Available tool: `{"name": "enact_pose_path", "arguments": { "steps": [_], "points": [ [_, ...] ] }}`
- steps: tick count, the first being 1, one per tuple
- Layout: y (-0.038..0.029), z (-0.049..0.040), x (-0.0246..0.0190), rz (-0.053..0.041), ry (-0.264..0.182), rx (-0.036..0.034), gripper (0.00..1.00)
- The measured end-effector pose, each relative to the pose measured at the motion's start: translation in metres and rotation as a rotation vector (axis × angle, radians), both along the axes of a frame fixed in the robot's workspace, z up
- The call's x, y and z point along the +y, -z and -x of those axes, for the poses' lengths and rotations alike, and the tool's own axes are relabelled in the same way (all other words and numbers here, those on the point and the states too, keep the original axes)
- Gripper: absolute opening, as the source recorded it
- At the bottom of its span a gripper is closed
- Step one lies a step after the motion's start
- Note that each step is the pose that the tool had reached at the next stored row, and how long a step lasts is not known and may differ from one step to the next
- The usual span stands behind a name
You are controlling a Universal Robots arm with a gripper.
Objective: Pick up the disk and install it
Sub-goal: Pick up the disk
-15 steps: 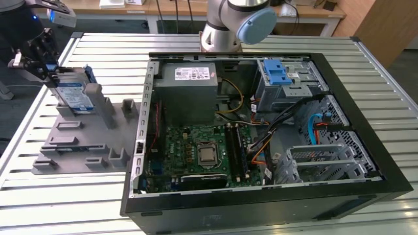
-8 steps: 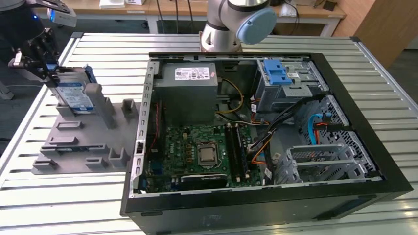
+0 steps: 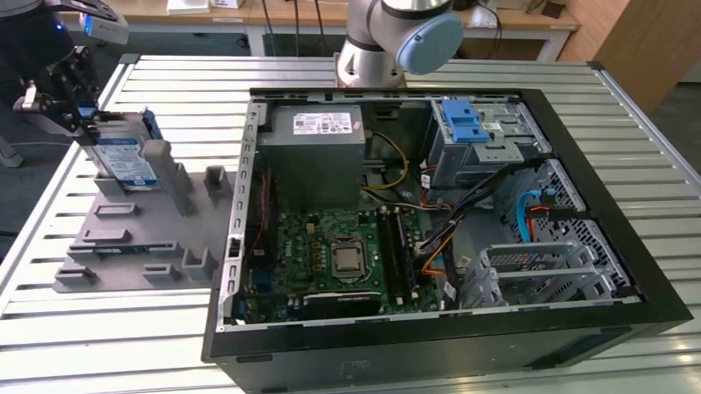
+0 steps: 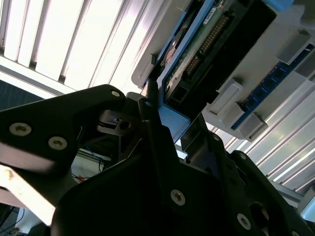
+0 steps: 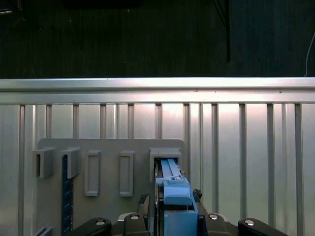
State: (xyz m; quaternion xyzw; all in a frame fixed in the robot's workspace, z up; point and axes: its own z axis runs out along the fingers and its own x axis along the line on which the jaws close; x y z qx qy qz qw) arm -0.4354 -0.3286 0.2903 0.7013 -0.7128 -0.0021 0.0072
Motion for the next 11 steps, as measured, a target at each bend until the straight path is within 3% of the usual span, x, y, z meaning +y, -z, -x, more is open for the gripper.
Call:
{"name": "enact_pose_path", "arguments": {
  "steps": [11],
  "points": [
    [-0.0004,0.0000,0.0001,0.0010,0.000,0.0001,0.44]
  ]
}}
